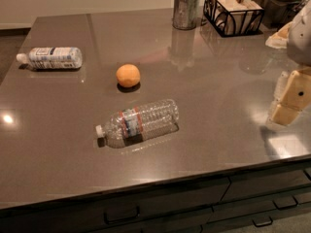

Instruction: Move water bottle near blue plastic bottle

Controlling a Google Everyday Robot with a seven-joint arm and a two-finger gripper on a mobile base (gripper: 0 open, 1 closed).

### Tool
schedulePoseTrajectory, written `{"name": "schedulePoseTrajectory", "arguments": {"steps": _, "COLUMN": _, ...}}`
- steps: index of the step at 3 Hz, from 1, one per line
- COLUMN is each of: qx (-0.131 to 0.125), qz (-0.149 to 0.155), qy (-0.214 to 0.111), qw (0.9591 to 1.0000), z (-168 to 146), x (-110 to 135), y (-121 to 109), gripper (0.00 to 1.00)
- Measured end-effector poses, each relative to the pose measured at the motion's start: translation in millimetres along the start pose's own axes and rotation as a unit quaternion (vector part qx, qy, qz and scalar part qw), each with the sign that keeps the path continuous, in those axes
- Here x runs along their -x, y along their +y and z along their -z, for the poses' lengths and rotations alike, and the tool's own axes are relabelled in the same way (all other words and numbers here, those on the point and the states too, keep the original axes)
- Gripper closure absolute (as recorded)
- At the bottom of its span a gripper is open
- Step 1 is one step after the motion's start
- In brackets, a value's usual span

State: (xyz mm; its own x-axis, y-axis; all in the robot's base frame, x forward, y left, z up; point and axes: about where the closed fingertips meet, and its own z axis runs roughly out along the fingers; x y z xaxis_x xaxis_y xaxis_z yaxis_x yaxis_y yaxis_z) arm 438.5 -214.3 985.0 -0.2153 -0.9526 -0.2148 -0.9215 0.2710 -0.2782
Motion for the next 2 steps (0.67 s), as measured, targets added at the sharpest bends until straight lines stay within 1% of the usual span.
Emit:
{"name": "schedulePoseTrajectory", "arguments": {"steps": 1, "qx": 0.0, "qz": 0.0, "qy": 0.0, "qw": 1.0, "z": 0, "x": 0, "y": 0, "gripper": 0.0}}
{"name": "schedulePoseTrajectory", "arguments": {"steps": 2, "qx": 0.008, "qz": 0.032, "qy": -0.018, "qw": 0.9993, "z": -10, "x": 29, "y": 0, "gripper": 0.0}}
